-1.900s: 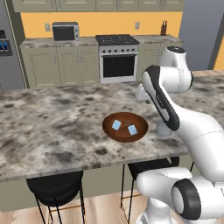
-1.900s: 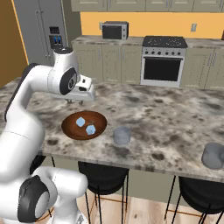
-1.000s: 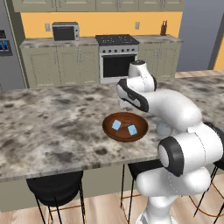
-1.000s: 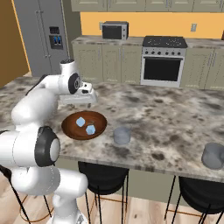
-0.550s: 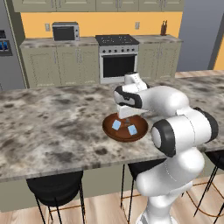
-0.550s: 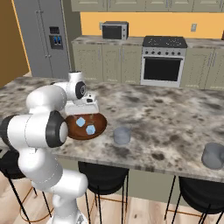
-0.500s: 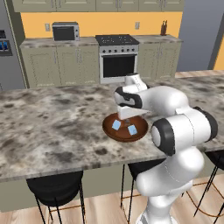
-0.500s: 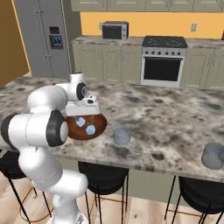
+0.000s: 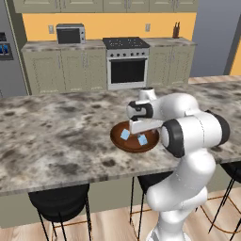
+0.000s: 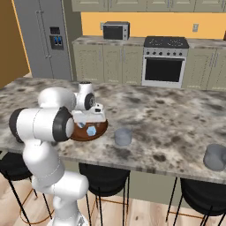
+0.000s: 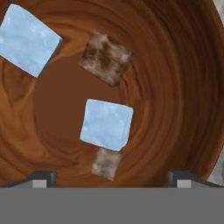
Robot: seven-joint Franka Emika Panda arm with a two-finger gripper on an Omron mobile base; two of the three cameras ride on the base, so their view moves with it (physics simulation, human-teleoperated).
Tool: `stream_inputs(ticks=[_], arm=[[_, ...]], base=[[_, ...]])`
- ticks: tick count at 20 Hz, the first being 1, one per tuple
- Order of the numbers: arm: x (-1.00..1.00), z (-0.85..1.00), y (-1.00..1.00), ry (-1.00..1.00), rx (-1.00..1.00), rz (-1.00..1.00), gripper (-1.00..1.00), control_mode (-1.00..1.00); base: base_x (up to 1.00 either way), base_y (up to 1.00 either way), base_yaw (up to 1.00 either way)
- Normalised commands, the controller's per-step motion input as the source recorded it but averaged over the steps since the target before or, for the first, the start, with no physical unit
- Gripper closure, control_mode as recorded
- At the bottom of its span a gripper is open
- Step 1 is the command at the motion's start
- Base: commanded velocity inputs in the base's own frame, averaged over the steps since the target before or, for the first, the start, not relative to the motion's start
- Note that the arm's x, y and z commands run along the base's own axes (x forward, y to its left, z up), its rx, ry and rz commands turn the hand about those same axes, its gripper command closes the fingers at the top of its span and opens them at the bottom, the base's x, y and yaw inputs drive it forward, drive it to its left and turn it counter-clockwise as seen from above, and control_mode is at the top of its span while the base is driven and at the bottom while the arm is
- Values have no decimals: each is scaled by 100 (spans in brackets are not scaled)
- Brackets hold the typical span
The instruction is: There are four ice cubes in the ice bowl. Place two ice cubes in each glass of water.
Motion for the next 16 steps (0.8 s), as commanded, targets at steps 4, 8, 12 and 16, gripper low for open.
stream_inputs(ticks=[4,8,12,16], arm=[[41,-36,4,-5,0,3,-100,-100],[29,-34,9,0,0,3,-100,-100],[-6,-32,-5,0,0,1,-100,-100],[-1,-26,-1,0,0,0,-100,-100]], base=[[0,0,0],[0,0,0],[0,0,0],[0,0,0]])
